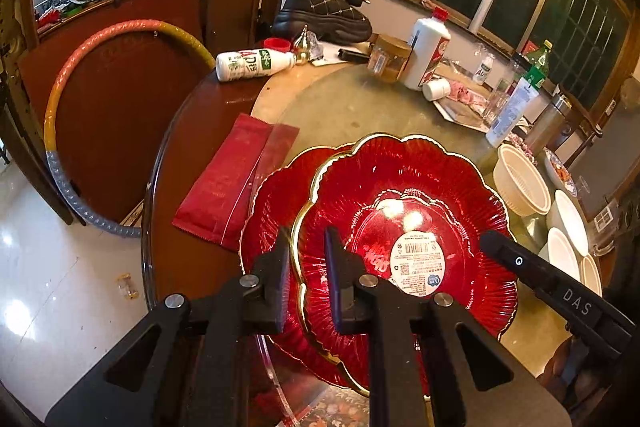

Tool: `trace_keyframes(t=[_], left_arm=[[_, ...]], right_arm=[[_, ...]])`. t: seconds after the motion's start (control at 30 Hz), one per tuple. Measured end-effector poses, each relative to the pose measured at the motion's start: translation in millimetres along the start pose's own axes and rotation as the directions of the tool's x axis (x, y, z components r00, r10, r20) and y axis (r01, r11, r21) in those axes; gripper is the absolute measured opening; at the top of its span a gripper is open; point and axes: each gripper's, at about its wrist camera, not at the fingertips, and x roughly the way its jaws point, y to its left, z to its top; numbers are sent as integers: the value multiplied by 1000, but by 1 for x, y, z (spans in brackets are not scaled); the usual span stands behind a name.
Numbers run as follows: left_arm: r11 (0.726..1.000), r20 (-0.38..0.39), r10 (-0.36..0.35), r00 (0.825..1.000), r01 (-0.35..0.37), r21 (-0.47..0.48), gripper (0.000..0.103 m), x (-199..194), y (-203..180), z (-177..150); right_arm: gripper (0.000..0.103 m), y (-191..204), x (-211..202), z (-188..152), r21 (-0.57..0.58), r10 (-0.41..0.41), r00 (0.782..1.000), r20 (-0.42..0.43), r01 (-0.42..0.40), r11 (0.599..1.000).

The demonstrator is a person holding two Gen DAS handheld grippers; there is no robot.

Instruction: Organize plates and bowls

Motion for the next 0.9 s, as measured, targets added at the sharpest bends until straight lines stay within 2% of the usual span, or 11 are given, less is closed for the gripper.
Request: trace_keyframes(t=[0.9], left_arm=[[1000, -53, 26, 998, -27, -11, 15, 30, 10, -5]], right_arm=[[11, 6, 32, 0, -37, -63, 996, -63, 61, 997]])
